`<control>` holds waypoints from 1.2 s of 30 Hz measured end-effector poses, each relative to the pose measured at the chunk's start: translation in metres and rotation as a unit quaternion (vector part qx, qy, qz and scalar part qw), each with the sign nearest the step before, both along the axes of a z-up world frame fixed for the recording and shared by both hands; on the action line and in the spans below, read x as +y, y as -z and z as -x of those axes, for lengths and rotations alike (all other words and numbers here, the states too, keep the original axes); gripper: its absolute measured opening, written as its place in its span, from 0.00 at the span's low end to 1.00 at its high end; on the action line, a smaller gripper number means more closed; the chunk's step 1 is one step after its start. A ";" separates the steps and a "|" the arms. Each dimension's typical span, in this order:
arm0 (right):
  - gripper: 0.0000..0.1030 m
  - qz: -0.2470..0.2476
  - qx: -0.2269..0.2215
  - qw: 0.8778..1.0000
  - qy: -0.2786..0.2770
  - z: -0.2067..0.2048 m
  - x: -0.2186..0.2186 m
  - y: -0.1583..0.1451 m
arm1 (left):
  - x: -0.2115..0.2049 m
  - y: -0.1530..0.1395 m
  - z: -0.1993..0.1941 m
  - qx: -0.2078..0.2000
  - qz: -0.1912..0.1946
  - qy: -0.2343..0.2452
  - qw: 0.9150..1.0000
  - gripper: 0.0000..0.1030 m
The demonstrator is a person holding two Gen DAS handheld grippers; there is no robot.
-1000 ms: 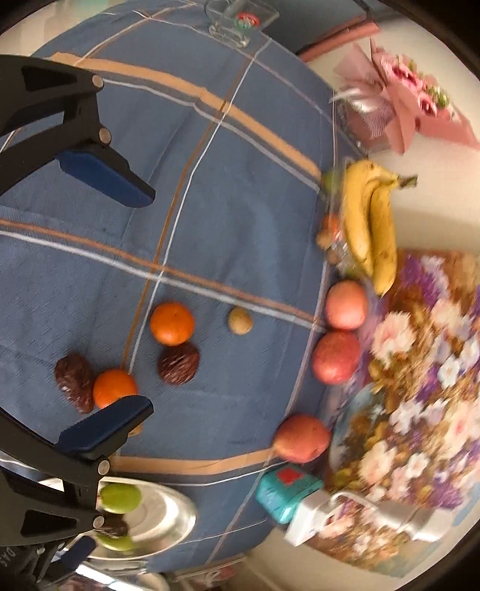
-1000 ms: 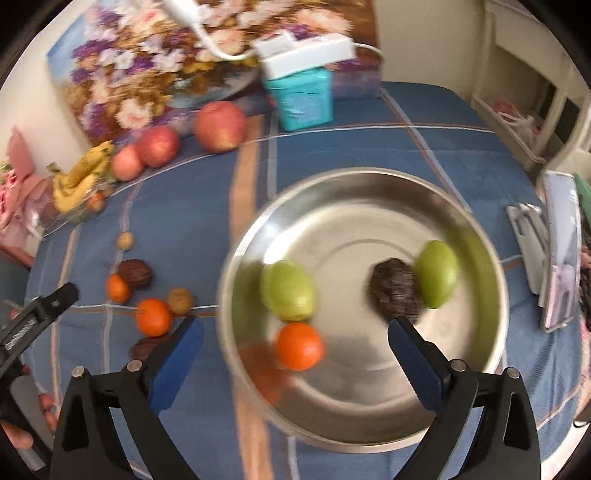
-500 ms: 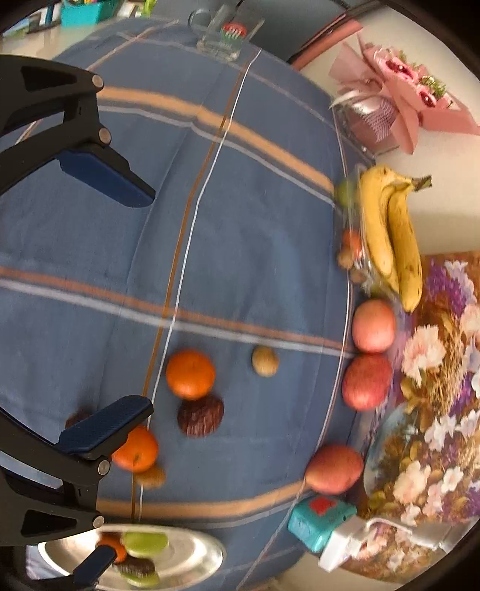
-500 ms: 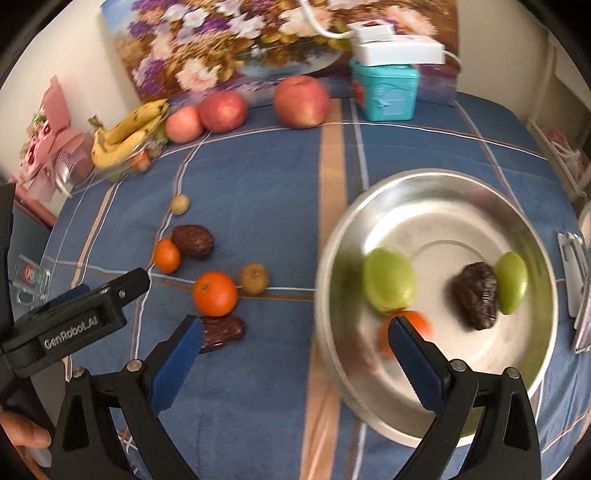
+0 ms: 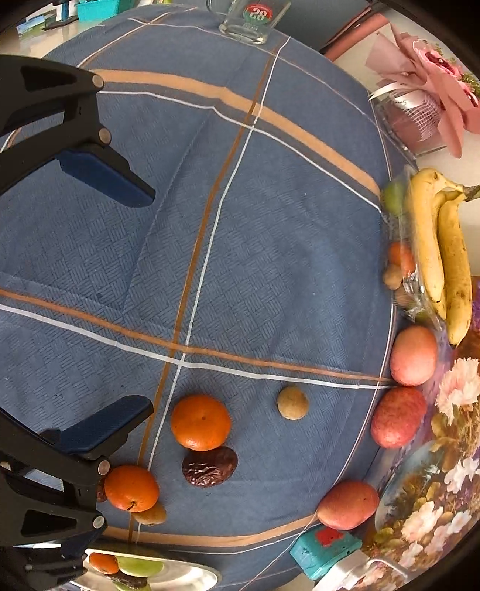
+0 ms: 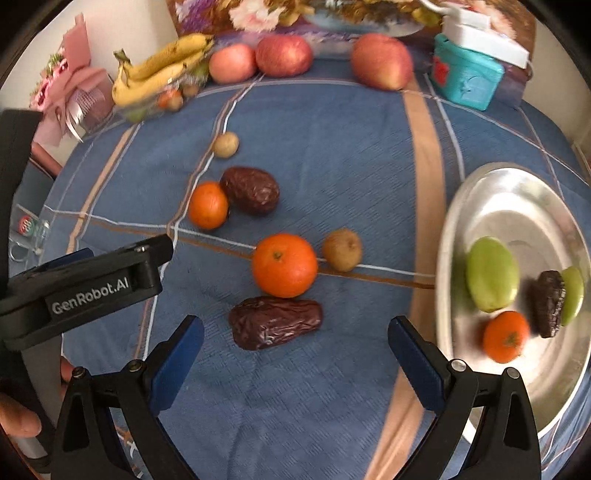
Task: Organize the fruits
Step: 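Grasp another dried date with the right tool, then lift the dried date with the right tool while the left tool grasps a mandarin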
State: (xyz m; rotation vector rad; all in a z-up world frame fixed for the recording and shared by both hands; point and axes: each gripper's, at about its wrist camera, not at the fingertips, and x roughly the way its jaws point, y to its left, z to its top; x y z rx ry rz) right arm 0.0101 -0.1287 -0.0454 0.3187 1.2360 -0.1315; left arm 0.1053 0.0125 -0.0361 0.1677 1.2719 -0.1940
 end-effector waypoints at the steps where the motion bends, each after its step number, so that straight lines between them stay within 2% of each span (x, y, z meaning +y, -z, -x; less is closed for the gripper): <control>1: 0.97 -0.001 0.003 1.000 -0.002 -0.003 0.002 0.003 | 0.001 0.000 -0.001 0.001 0.003 -0.001 1.000 1.00; 7: 0.97 0.012 0.006 1.000 -0.020 -0.012 0.015 0.012 | 0.006 -0.003 -0.006 -0.001 0.012 -0.011 1.000 1.00; 9: 0.93 0.019 0.006 1.000 -0.023 -0.012 0.018 0.013 | 0.008 -0.005 -0.007 -0.002 0.013 -0.015 1.000 1.00; 10: 0.91 0.021 0.006 0.999 -0.024 -0.013 0.018 0.013 | 0.008 -0.005 -0.007 -0.003 0.013 -0.016 1.000 1.00; 12: 0.74 0.024 0.005 0.999 -0.026 -0.014 0.020 0.012 | 0.007 -0.007 -0.005 -0.005 0.013 -0.016 1.000 1.00; 16: 0.69 0.024 0.003 0.999 -0.035 -0.013 0.023 0.009 | 0.005 -0.008 -0.008 -0.007 0.013 -0.015 1.000 1.00; 18: 0.57 0.027 0.002 0.999 -0.040 -0.015 0.026 0.008 | 0.005 -0.009 -0.008 -0.008 0.014 -0.015 1.000 1.00; 24: 0.57 0.011 -0.001 0.999 -0.039 -0.011 0.022 0.004 | 0.006 -0.013 -0.007 -0.009 0.036 -0.029 0.999 1.00; 28: 0.57 0.001 -0.027 0.999 -0.031 -0.002 0.013 -0.016 | 0.016 -0.016 -0.013 -0.006 0.087 -0.072 0.994 1.00; 30: 0.57 0.003 -0.045 0.999 -0.017 0.004 0.004 -0.029 | 0.017 -0.018 -0.014 -0.007 0.099 -0.083 0.992 1.00; 34: 0.57 0.015 -0.060 0.997 0.038 0.014 -0.024 -0.052 | 0.006 -0.024 -0.009 -0.011 0.120 -0.067 0.990 1.00; 36: 0.57 0.012 -0.066 0.996 0.067 0.018 -0.042 -0.058 | -0.006 -0.026 -0.006 -0.012 0.132 -0.045 0.990 1.00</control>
